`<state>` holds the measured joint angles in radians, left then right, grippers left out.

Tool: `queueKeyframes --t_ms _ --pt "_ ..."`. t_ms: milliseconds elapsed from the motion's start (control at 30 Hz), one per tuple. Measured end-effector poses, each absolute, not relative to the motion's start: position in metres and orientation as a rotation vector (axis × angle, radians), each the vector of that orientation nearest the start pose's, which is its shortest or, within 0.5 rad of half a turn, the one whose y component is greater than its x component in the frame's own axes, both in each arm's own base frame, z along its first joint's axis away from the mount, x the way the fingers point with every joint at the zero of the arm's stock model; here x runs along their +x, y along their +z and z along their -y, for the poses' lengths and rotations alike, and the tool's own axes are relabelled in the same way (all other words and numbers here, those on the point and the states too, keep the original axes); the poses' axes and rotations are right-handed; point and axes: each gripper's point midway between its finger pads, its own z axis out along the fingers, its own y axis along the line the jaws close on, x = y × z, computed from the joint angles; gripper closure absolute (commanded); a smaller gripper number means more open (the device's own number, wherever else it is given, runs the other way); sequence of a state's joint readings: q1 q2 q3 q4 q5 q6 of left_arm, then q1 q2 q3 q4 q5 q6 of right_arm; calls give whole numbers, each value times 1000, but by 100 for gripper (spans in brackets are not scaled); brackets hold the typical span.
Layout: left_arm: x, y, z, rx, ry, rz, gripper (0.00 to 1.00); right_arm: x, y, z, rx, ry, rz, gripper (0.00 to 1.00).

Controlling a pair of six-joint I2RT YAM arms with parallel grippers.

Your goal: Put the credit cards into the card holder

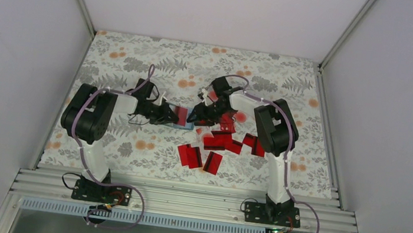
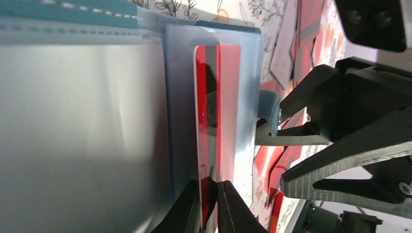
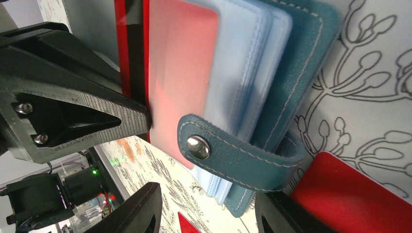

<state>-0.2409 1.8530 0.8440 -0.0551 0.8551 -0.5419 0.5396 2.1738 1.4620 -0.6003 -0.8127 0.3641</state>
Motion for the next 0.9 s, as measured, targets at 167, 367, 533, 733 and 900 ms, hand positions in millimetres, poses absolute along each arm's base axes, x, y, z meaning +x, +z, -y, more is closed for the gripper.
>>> queueKeyframes --t_ms 167,367,533,733,900 --pt "321 26 211 -72 -1338 -2735 76 316 31 -337 -434 1323 -2959 51" --pt "325 32 211 -26 -1282 -2769 53 316 31 -338 -433 1320 -2958 51" --pt "330 36 208 6 -1218 -2794 36 315 31 -339 -439 1320 -2956 51" --pt "331 39 206 33 -1146 -2826 26 316 31 -340 -440 1320 -2957 51" --pt "331 39 202 50 -1061 -2855 28 319 32 -343 -444 1310 -2956 51"
